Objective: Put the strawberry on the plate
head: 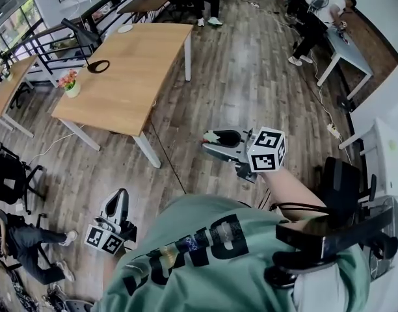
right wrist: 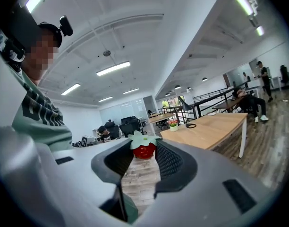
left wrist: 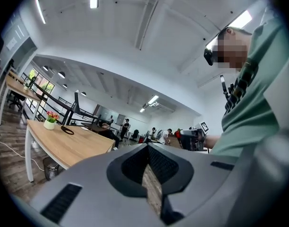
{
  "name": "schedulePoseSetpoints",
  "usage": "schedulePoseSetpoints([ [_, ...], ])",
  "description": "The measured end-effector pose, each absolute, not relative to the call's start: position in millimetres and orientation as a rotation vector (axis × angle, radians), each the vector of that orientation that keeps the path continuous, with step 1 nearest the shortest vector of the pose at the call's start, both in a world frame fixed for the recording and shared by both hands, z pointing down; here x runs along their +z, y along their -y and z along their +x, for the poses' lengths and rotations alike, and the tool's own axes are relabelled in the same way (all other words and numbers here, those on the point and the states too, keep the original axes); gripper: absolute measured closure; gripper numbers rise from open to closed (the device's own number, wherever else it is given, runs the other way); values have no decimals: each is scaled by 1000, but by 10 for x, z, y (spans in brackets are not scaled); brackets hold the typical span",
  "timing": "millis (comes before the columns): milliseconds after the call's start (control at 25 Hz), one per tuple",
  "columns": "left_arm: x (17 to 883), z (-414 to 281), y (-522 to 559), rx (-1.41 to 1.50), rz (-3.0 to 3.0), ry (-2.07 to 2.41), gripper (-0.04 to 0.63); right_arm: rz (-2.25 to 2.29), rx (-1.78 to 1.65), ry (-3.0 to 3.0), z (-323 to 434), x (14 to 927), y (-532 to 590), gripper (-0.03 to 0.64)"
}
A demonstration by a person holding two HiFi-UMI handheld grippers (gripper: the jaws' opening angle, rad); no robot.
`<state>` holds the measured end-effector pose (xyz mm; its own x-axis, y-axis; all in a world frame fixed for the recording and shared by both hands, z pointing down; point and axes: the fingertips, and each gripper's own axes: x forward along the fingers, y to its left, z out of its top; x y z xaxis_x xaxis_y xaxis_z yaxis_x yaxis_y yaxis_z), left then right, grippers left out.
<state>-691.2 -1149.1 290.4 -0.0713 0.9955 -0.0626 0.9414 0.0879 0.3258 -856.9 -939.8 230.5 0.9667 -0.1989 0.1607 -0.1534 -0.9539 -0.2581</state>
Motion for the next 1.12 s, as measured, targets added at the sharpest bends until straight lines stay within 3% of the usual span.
schedulePoseSetpoints([
  [480,2622,-7783,9580,237,1864,-2237,591,-2869,-114,-174,-9566,2423,7718,482],
  [760,2369,-8636,8113,242,1786,-2362,591,-2839,-81,-70,-10600,2580,6505,482],
  [1120,2498,-9378,7149,332,1628,-2550,591,-2770,-58,133,-11526,2928,5916,482],
])
